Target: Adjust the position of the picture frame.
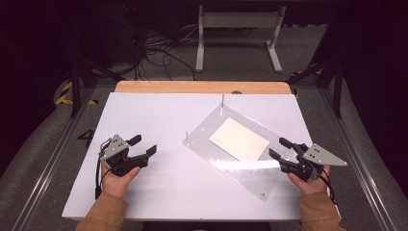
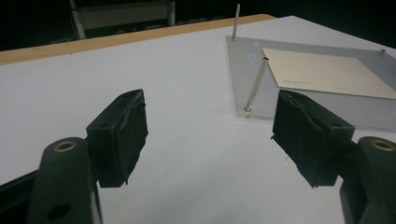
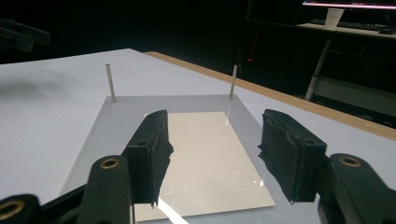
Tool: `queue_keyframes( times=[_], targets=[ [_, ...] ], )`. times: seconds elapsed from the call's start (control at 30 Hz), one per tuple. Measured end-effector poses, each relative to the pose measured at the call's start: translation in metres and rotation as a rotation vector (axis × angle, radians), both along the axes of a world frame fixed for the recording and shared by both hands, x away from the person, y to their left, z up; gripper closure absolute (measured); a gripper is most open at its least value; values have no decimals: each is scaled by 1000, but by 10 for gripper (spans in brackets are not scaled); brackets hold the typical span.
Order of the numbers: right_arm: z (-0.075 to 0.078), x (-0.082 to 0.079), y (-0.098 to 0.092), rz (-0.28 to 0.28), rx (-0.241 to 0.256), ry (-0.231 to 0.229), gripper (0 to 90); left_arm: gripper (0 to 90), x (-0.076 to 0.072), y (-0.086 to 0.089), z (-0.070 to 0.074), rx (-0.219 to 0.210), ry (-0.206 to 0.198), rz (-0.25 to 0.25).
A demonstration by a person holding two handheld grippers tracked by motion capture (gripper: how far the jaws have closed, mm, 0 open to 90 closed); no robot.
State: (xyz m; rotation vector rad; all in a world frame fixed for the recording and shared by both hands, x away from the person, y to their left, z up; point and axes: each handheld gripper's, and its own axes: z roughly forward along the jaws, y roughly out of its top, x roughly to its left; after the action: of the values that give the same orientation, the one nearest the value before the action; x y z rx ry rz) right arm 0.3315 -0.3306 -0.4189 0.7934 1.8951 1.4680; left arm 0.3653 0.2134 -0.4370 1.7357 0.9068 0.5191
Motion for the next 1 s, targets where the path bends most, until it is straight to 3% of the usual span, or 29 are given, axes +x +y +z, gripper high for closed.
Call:
queue_keyframes(
  times=[0.47, 0.67, 0.77, 1.0],
  targets=[
    [7, -7, -7, -27, -3, 48, 463, 269, 4, -20, 9, 22, 18, -41],
    [15, -14, -10, -14, -44, 97, 548, 270, 6, -31, 10, 46, 34, -67],
    [21, -24, -14, 3, -68, 146, 597, 270, 8, -36, 12, 54, 43, -81],
    [19, -31, -19, -2, -72, 213, 608, 274, 19, -47, 11, 61, 75, -86]
  ],
)
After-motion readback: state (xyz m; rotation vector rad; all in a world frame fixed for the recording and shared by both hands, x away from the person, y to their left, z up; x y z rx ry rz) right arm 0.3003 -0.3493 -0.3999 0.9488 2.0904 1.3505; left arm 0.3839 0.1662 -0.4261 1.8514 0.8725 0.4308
